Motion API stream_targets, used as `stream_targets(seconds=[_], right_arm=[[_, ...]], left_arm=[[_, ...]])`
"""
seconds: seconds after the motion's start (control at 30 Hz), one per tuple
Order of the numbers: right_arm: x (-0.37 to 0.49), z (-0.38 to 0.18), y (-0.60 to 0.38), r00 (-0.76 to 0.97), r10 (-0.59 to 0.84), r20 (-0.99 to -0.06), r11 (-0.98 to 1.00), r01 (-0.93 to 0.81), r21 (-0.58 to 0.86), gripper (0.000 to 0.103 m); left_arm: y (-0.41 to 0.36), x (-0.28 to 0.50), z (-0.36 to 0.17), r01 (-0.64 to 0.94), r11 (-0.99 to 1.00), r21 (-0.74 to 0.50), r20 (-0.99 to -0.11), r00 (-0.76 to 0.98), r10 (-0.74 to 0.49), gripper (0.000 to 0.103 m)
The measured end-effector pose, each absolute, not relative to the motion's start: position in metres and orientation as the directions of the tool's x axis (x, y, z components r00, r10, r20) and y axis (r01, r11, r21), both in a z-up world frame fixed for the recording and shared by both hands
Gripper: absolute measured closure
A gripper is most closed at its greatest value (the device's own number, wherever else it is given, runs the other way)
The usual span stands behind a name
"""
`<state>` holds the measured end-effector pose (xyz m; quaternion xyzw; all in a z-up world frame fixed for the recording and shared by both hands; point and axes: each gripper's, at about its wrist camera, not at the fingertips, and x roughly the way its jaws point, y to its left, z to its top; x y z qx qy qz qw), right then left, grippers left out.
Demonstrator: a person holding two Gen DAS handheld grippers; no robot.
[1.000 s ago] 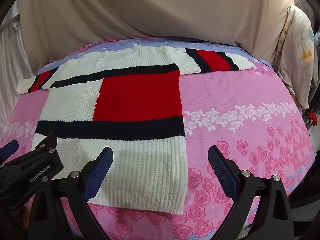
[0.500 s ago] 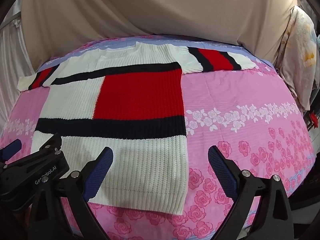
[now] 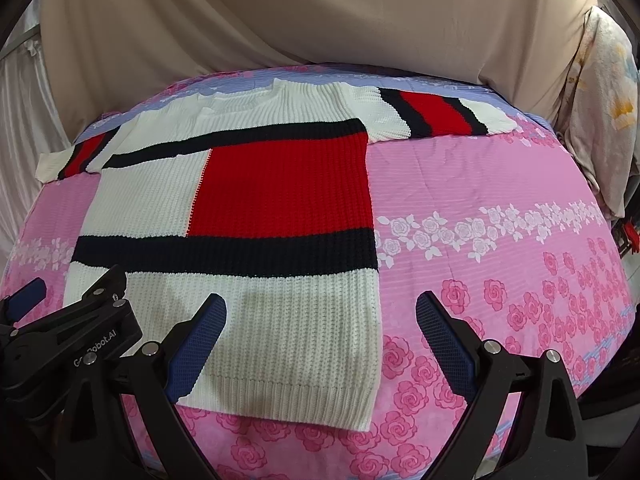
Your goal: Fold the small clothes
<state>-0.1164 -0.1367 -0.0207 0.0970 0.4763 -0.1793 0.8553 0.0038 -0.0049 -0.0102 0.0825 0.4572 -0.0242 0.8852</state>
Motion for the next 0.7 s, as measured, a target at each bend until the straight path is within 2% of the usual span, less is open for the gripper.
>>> stream_targets(seconds=[0.7], right_arm=[[-0.1129, -0.0228, -0.1372, 0.478, -0.207, -0.853, 0.919, 0.394, -0.002, 0.009]], left_arm=[[-0.008, 0.0094, -0.0153, 0.119, 0.984, 0.13, -0.818, 0.574, 0.039, 0.006]])
